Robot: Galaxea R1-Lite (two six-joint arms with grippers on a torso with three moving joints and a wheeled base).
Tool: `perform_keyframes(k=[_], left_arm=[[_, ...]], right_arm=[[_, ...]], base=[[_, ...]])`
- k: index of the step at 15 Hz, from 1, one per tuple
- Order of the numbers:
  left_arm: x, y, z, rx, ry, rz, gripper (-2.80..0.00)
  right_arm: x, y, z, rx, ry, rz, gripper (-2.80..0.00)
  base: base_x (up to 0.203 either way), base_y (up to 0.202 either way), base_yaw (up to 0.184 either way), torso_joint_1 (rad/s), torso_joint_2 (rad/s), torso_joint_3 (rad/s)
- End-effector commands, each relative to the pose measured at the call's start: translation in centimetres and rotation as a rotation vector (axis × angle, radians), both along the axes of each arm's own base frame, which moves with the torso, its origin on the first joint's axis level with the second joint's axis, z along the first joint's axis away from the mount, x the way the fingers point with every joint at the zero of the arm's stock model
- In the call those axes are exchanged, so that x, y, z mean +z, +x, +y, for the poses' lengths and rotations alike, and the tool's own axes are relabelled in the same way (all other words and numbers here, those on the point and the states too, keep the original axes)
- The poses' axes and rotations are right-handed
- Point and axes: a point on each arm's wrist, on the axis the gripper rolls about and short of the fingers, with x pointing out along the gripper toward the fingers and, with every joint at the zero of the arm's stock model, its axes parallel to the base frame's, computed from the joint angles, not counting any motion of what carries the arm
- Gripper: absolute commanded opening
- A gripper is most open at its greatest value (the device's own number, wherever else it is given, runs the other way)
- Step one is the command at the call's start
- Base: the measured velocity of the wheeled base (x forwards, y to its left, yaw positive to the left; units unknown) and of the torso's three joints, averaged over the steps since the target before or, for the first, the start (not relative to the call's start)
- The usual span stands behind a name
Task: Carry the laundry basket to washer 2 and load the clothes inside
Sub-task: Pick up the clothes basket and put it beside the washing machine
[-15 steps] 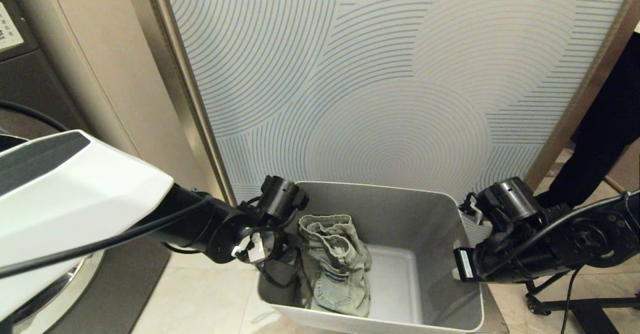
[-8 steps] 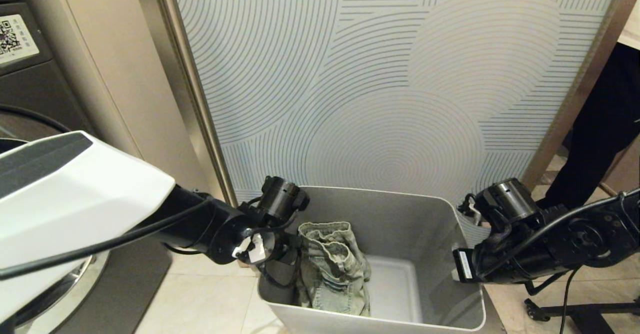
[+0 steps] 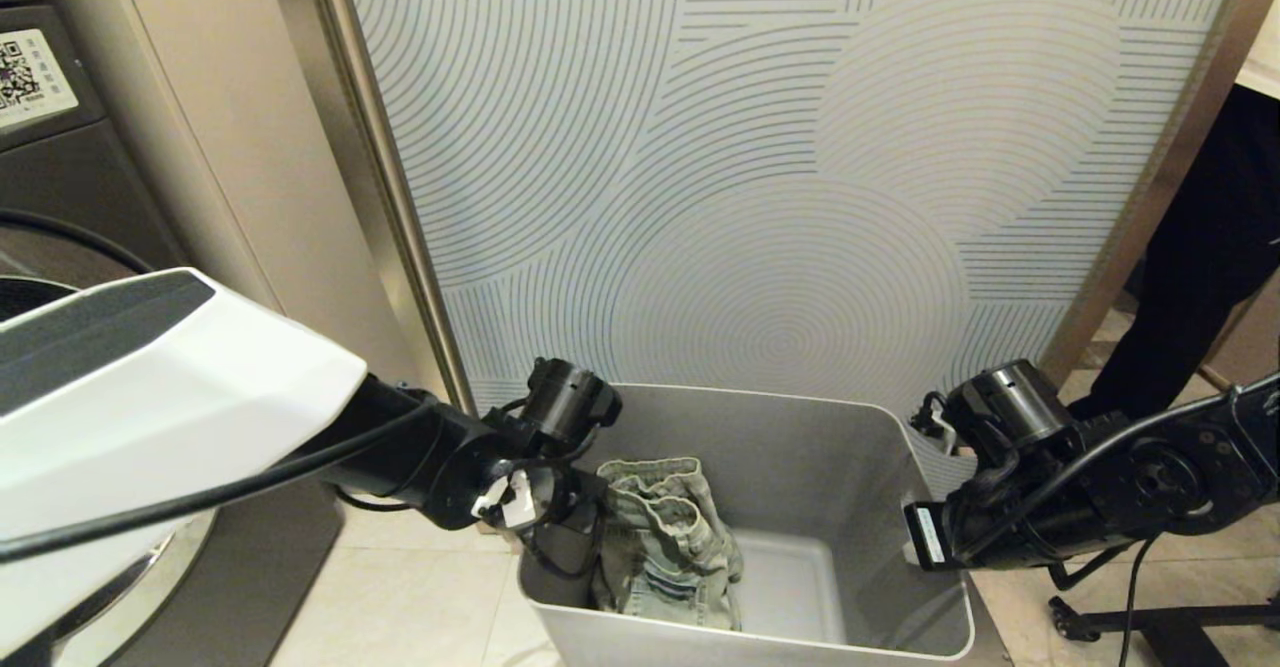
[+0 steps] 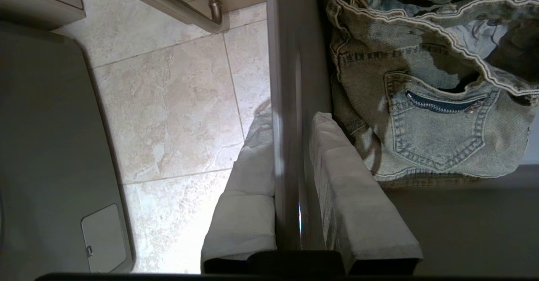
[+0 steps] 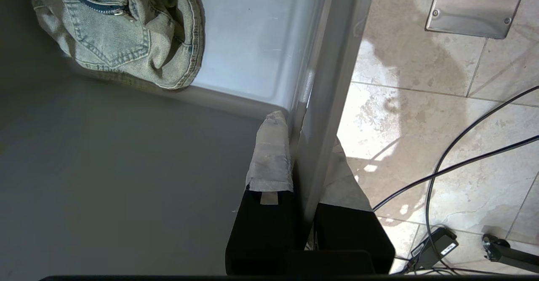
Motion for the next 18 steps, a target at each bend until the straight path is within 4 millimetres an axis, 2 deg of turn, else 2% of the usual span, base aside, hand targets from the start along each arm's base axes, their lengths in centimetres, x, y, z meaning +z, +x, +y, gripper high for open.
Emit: perform_keyframes(k=[1, 18], left_arm=[[-0.12, 0.06, -0.03, 0.002, 0.002, 0.001, -2.8], [-0.33, 0.06, -0.03, 0.001, 0.005, 0.006, -2.8]], right_arm=[[-0.21, 0.02, 0.03, -0.001, -0.001, 0.008, -2.8], [-0.38, 0.04, 0.0, 0.039, -0.039, 0.002, -2.8]], base=[[0.0, 0.0, 0.0, 0.0, 0.0, 0.0], [0.0, 0.0, 0.0, 0.0, 0.0, 0.0]])
